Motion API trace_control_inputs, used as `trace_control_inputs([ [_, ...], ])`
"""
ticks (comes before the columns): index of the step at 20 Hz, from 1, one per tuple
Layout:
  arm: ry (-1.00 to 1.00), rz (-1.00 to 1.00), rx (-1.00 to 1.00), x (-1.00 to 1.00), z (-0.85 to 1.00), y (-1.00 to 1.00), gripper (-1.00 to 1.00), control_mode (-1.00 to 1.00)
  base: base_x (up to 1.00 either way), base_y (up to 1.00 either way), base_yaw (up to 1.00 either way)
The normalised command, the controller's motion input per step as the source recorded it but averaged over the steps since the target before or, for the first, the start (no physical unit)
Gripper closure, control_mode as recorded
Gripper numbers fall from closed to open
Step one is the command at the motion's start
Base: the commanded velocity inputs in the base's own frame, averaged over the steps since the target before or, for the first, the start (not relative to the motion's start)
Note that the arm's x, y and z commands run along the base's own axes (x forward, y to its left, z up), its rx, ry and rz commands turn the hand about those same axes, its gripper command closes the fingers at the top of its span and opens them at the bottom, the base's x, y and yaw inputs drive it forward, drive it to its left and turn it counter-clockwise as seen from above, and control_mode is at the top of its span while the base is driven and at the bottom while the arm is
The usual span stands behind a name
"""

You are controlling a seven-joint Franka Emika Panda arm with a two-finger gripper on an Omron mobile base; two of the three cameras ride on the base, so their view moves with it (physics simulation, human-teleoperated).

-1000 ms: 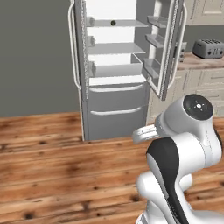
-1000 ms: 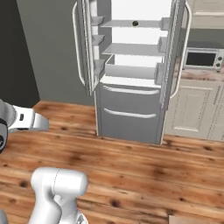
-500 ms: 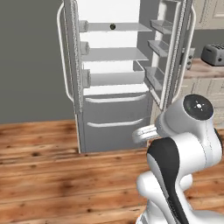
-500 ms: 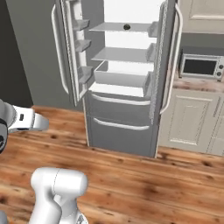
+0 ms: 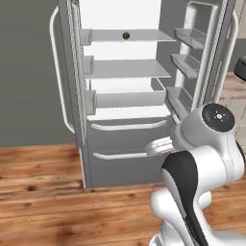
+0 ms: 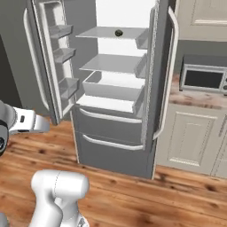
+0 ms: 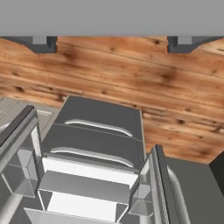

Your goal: Gather the onion and avocado from the fridge and place them on a tray on the dining counter. Then gather the fishs from the fridge and place them on the other tray.

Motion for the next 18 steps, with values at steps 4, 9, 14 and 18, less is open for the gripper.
trace_control_inputs([
  [4,0.0,0.0,0.0,0.0,0.0,0.0,-1.0,1.0,0.7,-0.35,0.03],
  [9,0.0,0.0,0.0,0.0,0.0,0.0,-1.0,1.0,0.57,-0.41,0.03],
  [14,0.0,0.0,0.0,0.0,0.0,0.0,-1.0,1.0,0.22,-0.12,0.04],
  [18,0.0,0.0,0.0,0.0,0.0,0.0,-1.0,1.0,0.35,0.0,-0.07],
])
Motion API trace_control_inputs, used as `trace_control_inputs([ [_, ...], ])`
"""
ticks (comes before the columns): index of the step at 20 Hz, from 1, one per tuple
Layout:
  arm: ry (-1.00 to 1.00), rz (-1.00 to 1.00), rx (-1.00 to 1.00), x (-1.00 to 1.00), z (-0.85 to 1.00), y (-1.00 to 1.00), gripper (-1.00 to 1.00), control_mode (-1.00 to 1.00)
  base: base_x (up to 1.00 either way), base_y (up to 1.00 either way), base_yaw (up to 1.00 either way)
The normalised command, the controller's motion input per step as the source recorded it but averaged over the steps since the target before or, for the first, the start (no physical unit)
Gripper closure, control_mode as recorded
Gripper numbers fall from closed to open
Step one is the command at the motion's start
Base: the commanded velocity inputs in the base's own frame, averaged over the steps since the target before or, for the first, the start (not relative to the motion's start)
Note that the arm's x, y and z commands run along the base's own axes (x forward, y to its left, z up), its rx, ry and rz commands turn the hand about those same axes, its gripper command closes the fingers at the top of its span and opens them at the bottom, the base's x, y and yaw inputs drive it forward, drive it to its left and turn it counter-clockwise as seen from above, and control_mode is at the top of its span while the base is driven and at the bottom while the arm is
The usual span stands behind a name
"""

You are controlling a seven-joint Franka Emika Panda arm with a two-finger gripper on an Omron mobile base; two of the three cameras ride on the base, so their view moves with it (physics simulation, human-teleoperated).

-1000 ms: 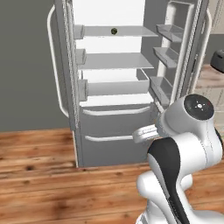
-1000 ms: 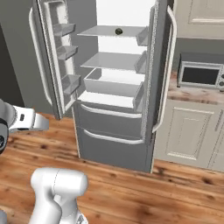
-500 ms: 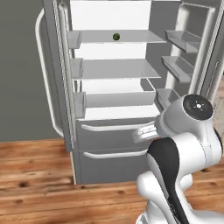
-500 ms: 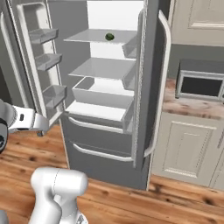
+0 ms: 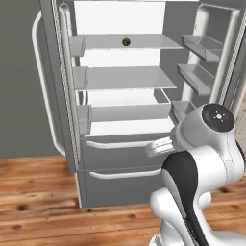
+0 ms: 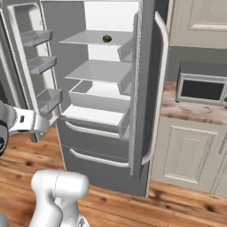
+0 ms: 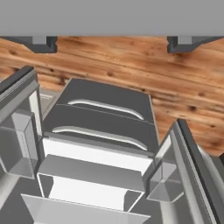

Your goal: Gather the onion and avocado from the fridge and place them on a tray on the dining counter. Then gather the fishs from the fridge and place them on the other tray.

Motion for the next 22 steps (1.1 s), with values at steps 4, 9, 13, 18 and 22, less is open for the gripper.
trace_control_inputs([
  [4,0.0,0.0,0.0,0.0,0.0,0.0,-1.0,1.0,0.42,0.0,-0.25],
  [9,0.0,0.0,0.0,0.0,0.0,0.0,-1.0,1.0,0.43,0.0,-0.29],
  [13,0.0,0.0,0.0,0.0,0.0,0.0,-1.0,1.0,0.49,0.15,-0.21],
  [18,0.0,0.0,0.0,0.0,0.0,0.0,-1.0,1.0,0.55,0.11,-0.13],
  [22,0.0,0.0,0.0,0.0,0.0,0.0,-1.0,1.0,0.54,0.19,-0.11],
])
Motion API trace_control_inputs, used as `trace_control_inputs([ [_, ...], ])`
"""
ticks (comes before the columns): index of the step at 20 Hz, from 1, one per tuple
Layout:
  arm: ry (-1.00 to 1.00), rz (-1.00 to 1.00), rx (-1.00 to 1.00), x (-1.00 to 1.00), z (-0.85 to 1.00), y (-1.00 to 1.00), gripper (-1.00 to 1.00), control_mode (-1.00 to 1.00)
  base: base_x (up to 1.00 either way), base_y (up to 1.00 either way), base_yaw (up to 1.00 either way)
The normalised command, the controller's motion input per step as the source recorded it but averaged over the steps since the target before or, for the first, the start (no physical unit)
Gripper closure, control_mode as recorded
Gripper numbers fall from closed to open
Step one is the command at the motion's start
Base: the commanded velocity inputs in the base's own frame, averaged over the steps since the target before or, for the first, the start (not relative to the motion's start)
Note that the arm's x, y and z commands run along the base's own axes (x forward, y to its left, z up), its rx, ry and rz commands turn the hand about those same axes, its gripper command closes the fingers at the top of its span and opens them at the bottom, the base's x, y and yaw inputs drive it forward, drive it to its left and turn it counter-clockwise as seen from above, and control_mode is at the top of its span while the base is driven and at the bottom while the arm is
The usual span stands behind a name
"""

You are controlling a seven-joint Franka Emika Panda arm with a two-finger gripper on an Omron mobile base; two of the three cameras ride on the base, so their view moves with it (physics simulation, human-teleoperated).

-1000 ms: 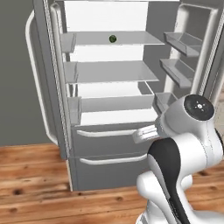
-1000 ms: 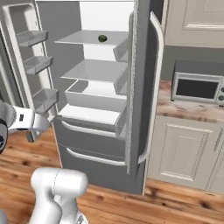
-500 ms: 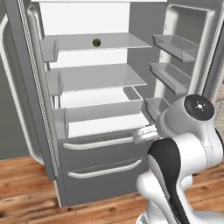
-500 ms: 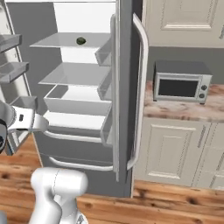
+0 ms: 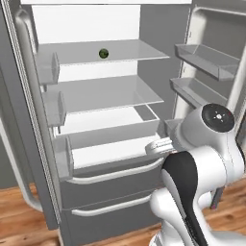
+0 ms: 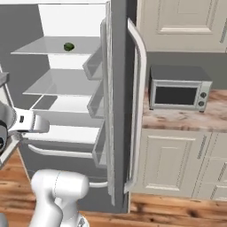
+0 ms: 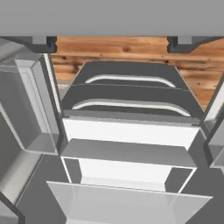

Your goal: Gather the onion and avocado from the fridge and place them on a tray on the dining counter. Then gather the fishs from the fridge and place them on the other tray.

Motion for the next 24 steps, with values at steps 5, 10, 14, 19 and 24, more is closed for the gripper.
trace_control_inputs([
  [5,0.0,0.0,0.0,0.0,0.0,0.0,-1.0,1.0,0.42,0.35,-0.11],
  [10,0.0,0.0,0.0,0.0,0.0,0.0,-1.0,1.0,0.31,0.35,-0.1],
  [14,0.0,0.0,0.0,0.0,0.0,0.0,-1.0,1.0,0.39,0.27,-0.09],
  [19,0.0,0.0,0.0,0.0,0.0,0.0,-1.0,1.0,0.43,0.39,-0.08],
  [24,0.0,0.0,0.0,0.0,0.0,0.0,-1.0,1.0,0.16,0.47,-0.05],
])
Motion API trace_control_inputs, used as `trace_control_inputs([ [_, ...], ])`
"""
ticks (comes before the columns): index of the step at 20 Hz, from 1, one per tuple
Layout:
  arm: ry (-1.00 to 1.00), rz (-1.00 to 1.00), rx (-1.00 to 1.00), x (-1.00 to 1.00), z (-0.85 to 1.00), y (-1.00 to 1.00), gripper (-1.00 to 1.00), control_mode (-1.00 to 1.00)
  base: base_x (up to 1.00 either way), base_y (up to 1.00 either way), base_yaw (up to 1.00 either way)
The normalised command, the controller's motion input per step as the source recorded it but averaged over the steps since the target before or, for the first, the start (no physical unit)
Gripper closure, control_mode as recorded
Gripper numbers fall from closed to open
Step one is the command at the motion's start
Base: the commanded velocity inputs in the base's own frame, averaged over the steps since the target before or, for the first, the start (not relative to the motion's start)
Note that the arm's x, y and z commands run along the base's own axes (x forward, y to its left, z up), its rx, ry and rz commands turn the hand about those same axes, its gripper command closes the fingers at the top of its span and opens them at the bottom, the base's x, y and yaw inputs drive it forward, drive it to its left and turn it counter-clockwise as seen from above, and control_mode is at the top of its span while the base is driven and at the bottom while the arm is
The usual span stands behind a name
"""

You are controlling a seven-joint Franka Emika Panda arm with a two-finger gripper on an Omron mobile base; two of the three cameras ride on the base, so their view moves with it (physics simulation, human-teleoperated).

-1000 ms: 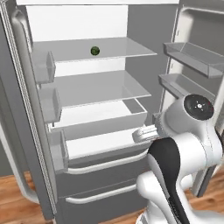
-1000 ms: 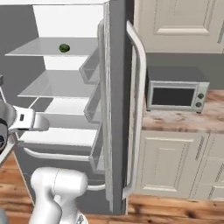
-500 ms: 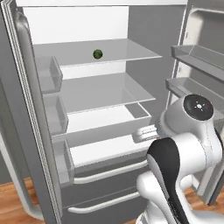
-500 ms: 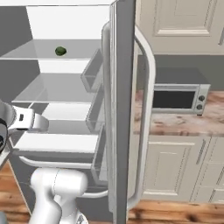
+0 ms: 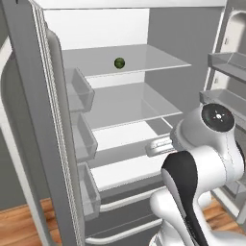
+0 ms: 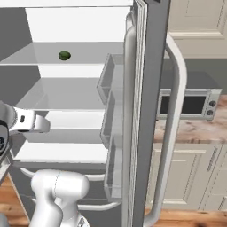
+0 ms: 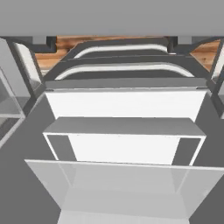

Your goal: Gather the onion and avocado from the fridge and place them on a tray on the dining counter. Then gather the fishs from the fridge and place them on the other tray.

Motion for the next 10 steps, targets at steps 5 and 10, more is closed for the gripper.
trace_control_inputs([
  [5,0.0,0.0,0.0,0.0,0.0,0.0,-1.0,1.0,0.18,0.08,0.0],
  [10,0.0,0.0,0.0,0.0,0.0,0.0,-1.0,1.0,0.52,0.05,0.04],
])
